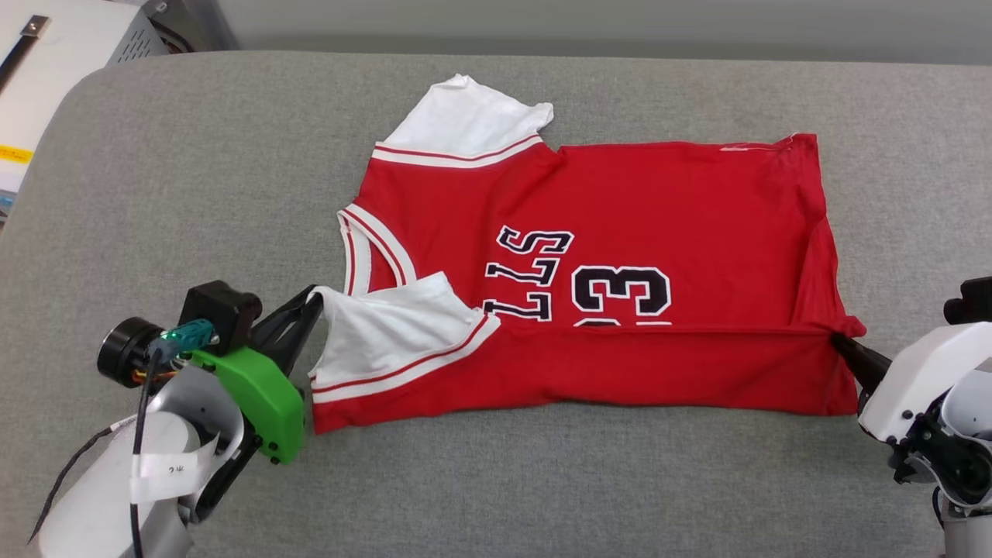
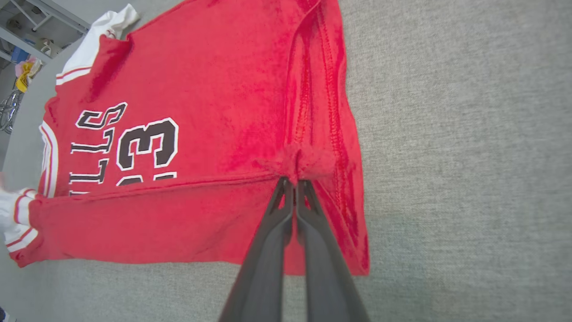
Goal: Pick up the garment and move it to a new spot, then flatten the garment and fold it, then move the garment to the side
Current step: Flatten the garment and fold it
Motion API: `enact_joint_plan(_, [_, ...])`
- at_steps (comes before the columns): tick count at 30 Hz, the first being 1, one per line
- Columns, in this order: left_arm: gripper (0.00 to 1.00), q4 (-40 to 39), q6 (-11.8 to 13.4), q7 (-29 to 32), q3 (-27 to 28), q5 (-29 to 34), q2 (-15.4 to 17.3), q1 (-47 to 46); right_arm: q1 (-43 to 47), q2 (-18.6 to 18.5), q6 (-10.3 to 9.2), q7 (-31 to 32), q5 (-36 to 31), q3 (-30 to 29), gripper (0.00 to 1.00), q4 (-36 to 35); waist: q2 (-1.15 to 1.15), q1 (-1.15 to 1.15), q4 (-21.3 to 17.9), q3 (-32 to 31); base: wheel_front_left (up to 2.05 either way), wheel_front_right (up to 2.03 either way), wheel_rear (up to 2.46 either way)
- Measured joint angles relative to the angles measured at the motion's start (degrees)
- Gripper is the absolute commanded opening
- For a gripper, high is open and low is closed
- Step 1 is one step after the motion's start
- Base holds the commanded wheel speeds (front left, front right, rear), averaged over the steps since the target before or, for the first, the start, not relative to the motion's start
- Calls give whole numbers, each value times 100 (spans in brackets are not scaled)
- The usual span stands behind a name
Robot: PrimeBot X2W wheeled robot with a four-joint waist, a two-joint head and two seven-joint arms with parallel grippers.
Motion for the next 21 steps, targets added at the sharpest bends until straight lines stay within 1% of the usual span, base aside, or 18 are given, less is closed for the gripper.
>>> enact_joint_plan(5, [0, 572, -13, 3, -202, 221, -230, -379, -174, -4, 0, -187, -58, 47, 0, 383, 0, 0, 19, 182, 0, 0, 0])
enact_joint_plan(10, [0, 1151, -40, 3, -412, 286, -502, -648, -298, -74, 0, -377, -181, 176, 0, 698, 0, 0, 61, 262, 0, 0, 0])
enact_joint_plan(11, [48, 1243, -41, 1, -436, 288, -549, -678, -319, -83, 0, -421, -203, 189, 48, 743, 0, 1, 64, 261, 0, 0, 0])
enact_joint_plan(12, [100, 1349, -41, -13, -460, 310, -597, -710, -338, -98, 0, -471, -229, 214, 100, 788, 0, 0, 66, 256, 0, 0, 0])
enact_joint_plan(16, [100, 1691, -7, -223, -457, 327, -759, -793, -372, -198, 0, -746, -249, 417, 100, 840, 0, 0, 67, 195, 0, 0, 0])
enact_joint_plan(21, [100, 1897, 169, -530, -259, 178, -932, -792, -351, -564, 0, -1157, -248, 876, 100, 631, 0, 0, 76, 18, 0, 0, 0])
